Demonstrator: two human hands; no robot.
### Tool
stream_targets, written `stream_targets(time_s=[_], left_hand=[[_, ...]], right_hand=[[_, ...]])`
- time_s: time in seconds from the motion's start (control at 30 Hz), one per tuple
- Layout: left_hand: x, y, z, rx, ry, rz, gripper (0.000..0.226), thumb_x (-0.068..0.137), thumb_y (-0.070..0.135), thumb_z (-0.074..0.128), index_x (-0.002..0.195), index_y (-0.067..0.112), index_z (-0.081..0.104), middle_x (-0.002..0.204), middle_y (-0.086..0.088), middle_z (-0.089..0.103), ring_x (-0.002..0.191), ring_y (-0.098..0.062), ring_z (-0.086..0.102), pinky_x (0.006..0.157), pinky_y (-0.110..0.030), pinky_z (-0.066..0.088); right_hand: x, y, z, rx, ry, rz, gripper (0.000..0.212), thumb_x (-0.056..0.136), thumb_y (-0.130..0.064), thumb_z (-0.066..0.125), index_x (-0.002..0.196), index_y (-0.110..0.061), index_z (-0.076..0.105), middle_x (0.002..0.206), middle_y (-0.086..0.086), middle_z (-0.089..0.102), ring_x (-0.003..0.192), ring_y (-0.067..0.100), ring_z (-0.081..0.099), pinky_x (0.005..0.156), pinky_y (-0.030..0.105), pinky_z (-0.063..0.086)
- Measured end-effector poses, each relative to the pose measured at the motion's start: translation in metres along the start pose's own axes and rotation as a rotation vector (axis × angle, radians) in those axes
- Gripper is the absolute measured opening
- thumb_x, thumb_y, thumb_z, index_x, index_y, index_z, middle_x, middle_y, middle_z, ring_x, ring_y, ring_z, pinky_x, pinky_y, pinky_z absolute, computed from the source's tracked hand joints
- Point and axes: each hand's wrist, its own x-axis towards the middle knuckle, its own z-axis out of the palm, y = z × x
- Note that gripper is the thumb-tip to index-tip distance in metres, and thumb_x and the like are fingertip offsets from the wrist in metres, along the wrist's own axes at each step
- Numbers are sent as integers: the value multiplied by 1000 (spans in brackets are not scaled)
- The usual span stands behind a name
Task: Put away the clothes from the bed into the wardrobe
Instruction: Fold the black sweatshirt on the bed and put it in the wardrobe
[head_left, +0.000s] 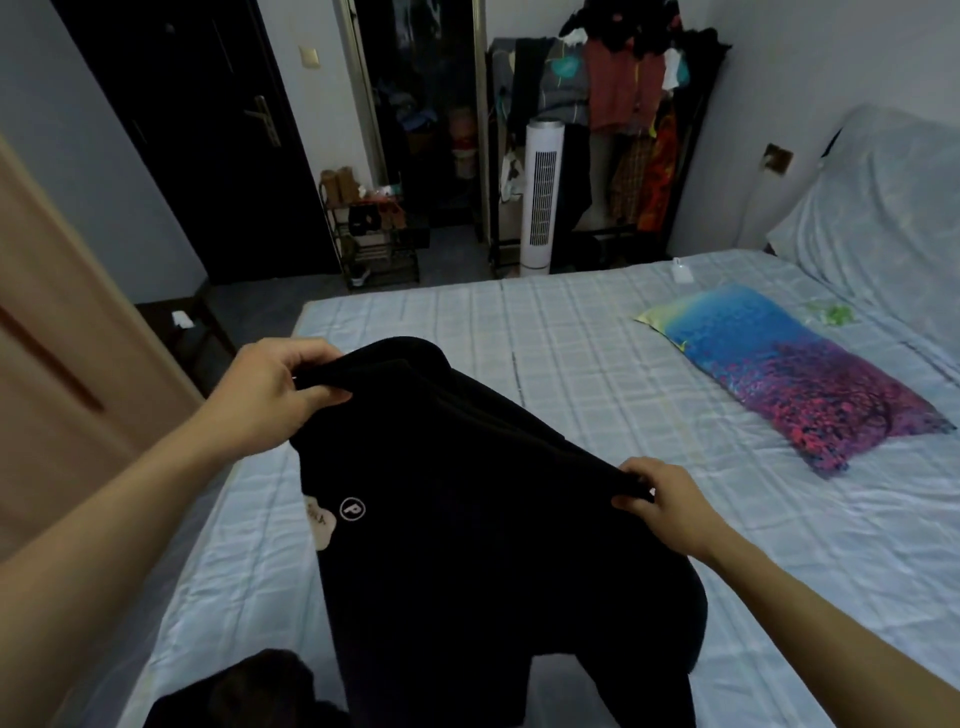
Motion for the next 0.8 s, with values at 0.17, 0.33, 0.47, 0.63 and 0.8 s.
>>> stream_targets(time_s=[0.17, 0.33, 0.47, 0.63, 0.8], left_hand=[[75, -36, 17, 12, 149, 30, 26, 82, 3, 77, 85, 28, 72, 81, 6, 72, 83, -15, 69, 75, -28, 54], [120, -45, 12, -27, 362, 170, 28, 83, -2, 74, 95, 24, 69, 88, 3, 71, 85, -11, 65, 76, -16, 47], [116, -44, 11, -24, 398, 261, 25, 83, -8, 71, 100, 11, 69, 96, -13, 68, 86, -15, 63, 78, -14, 46], [67, -54, 27, 131, 200, 434, 23, 75, -5, 62, 95, 5, 64, 93, -7, 62, 87, -15, 60, 82, -19, 45], [-17, -91, 90, 112, -63, 430, 19, 85, 1, 55, 98, 13, 60, 98, 3, 57, 90, -19, 57, 78, -33, 47]], right_hand=[[92, 15, -10, -37, 243, -33, 30, 77, 0, 77, 86, -25, 63, 84, 0, 62, 78, 18, 59, 75, 30, 41], [168, 7, -54, -68, 458, -196, 21, 78, -3, 71, 97, -9, 66, 90, 4, 60, 85, 16, 54, 78, 24, 36], [185, 5, -84, -122, 451, -298, 31, 72, 14, 72, 98, -2, 67, 91, 2, 58, 86, 12, 53, 81, 17, 40], [150, 14, -70, -240, 315, -358, 40, 61, 8, 54, 97, -1, 66, 93, 11, 61, 90, 21, 54, 83, 22, 38], [79, 55, 3, -247, 91, -268, 41, 59, -2, 47, 94, -5, 69, 96, 10, 64, 92, 29, 60, 86, 37, 48]])
